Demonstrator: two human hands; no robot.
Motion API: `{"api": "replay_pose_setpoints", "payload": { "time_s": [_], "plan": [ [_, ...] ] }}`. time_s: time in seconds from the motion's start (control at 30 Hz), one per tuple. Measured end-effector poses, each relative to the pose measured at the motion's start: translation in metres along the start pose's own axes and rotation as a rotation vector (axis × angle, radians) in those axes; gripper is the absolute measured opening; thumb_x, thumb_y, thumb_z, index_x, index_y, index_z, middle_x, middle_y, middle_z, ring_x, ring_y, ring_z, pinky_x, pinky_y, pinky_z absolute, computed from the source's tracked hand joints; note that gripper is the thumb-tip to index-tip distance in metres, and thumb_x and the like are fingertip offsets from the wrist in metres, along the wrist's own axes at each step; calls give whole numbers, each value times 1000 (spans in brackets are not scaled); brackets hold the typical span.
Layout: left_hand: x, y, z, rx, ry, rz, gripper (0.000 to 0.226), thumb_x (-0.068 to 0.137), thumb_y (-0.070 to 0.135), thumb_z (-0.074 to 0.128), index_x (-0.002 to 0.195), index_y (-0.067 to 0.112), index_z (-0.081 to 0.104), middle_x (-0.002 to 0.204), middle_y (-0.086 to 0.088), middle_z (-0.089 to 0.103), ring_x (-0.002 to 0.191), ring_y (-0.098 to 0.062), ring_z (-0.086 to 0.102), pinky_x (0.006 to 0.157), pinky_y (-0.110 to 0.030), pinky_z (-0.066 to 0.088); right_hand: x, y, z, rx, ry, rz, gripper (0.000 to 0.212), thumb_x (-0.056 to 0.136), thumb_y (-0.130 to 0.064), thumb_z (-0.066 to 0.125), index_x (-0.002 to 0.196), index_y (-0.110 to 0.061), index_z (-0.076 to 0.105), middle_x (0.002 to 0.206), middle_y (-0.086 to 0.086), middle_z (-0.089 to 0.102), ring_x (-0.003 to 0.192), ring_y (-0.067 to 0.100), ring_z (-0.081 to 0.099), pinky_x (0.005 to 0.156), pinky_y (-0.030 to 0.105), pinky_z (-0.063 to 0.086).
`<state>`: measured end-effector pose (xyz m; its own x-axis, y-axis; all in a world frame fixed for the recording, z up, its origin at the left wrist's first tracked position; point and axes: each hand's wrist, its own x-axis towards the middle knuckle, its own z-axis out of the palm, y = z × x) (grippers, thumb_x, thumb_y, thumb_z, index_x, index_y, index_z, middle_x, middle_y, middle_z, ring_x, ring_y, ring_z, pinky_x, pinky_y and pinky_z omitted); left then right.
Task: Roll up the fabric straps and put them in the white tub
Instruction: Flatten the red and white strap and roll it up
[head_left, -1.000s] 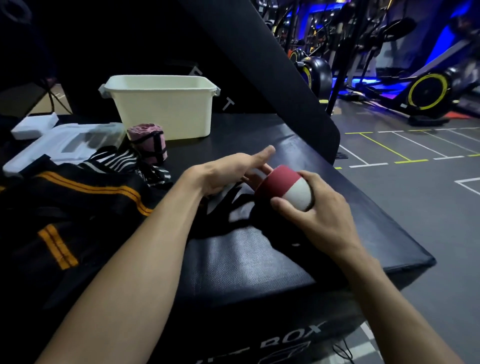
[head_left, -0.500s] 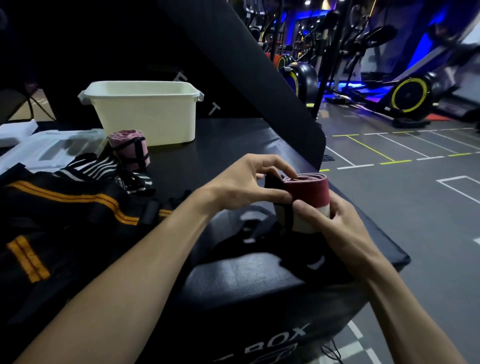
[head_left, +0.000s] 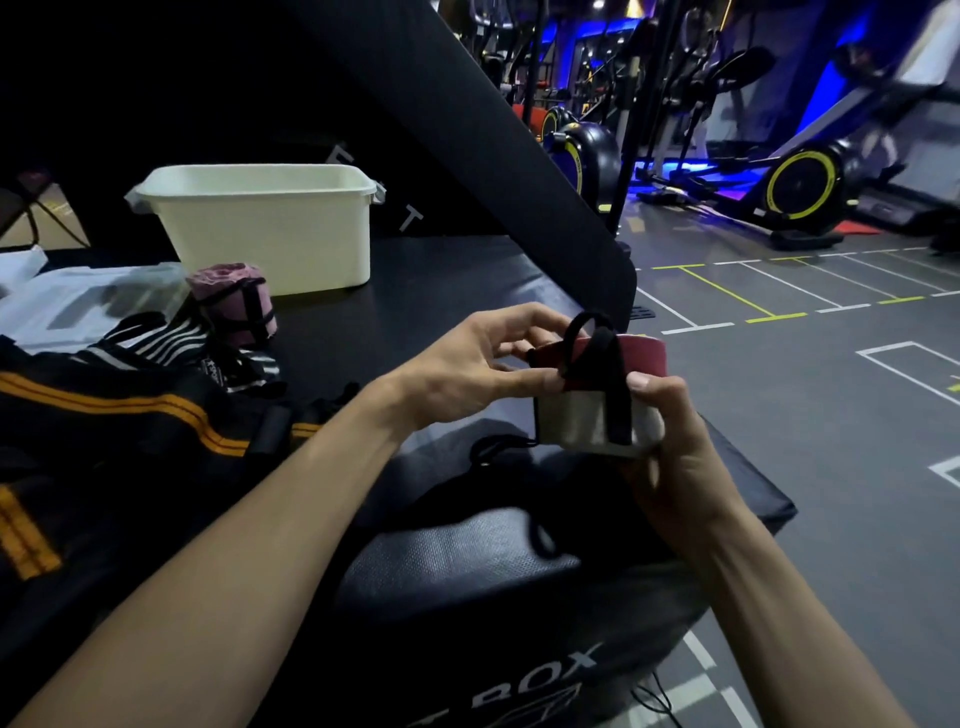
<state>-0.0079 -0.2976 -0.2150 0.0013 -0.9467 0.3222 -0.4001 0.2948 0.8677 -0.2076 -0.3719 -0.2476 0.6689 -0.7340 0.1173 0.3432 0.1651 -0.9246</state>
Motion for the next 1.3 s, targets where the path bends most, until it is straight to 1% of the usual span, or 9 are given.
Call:
{"api": "replay_pose_setpoints", "payload": {
  "time_s": [0.13, 0.27, 0.47, 0.67, 0.83, 0.97, 1.07, 1.17, 1.3],
  "plan": [
    [-1, -4, 1, -38, 4, 7, 45, 90, 17, 75, 133, 13, 64, 125, -11, 67, 114, -21, 62, 103, -43, 51, -5, -6, 3, 142, -74, 115, 52, 88, -41, 46, 125, -12, 70, 119, 13, 70, 95, 21, 67, 72, 33, 53],
    [-1, -2, 7, -171, -43, 1, 54, 89, 25, 69, 138, 6, 59, 132, -18, 66, 127, -35, 61, 106, -38, 52, -5, -8, 9, 319, -70, 254, 57, 81, -45, 51, 123, -9, 66, 112, 12, 67, 91, 22, 63, 74, 37, 52],
    [-1, 0, 7, -211, 47, 36, 42, 84, 22, 71, 119, -1, 69, 108, -16, 74, 102, -19, 70, 91, -29, 56, -4, -7, 4, 297, -59, 277, 45, 90, -50, 54, 104, -17, 81, 116, 8, 73, 97, 20, 73, 86, 42, 56],
    [-2, 5, 1, -218, 22, 95, 45, 80, 15, 74, 121, -5, 67, 110, -26, 72, 102, -24, 69, 89, -33, 58, -11, -6, 2, 338, -272, 268, 73, 88, -54, 62, 145, -8, 54, 143, 24, 56, 126, 41, 60, 93, 51, 57],
    [-3, 7, 4, -247, -61, 90, 47, 77, 9, 76, 121, -4, 65, 103, -11, 71, 97, -22, 69, 85, -33, 57, -12, -2, -3, 285, -455, 309, 82, 87, -60, 62, 151, -12, 45, 152, 26, 45, 139, 49, 44, 114, 65, 34],
    [-2, 2, 0, -184, -55, 98, 52, 77, 11, 79, 124, -7, 65, 115, -20, 71, 108, -28, 68, 97, -42, 56, -14, -1, -2, 277, -383, 247, 79, 81, -57, 70, 144, -10, 55, 135, 22, 61, 126, 40, 59, 109, 60, 42],
    [0, 1, 2, -14, 20, 110, 51, 79, 9, 84, 126, -1, 66, 123, -18, 70, 114, -29, 68, 99, -53, 54, -15, -3, 1, 218, -257, 159, 79, 71, -53, 80, 134, -9, 64, 120, 19, 68, 105, 32, 69, 89, 49, 58],
    [1, 2, 9, 201, 197, 172, 54, 77, 24, 90, 122, 14, 62, 119, 3, 69, 106, -20, 68, 88, -48, 57, -9, -5, 6, 99, 36, 22, 82, 66, -47, 86, 130, -4, 59, 107, 22, 68, 86, 32, 69, 77, 44, 58],
    [2, 5, 16, 326, 255, 301, 53, 73, 33, 93, 110, 13, 61, 112, 1, 64, 102, -19, 65, 80, -41, 56, -5, -3, 9, 6, 273, -102, 65, 77, -39, 75, 128, -11, 47, 96, 10, 72, 80, 24, 72, 76, 47, 58]
  ]
}}
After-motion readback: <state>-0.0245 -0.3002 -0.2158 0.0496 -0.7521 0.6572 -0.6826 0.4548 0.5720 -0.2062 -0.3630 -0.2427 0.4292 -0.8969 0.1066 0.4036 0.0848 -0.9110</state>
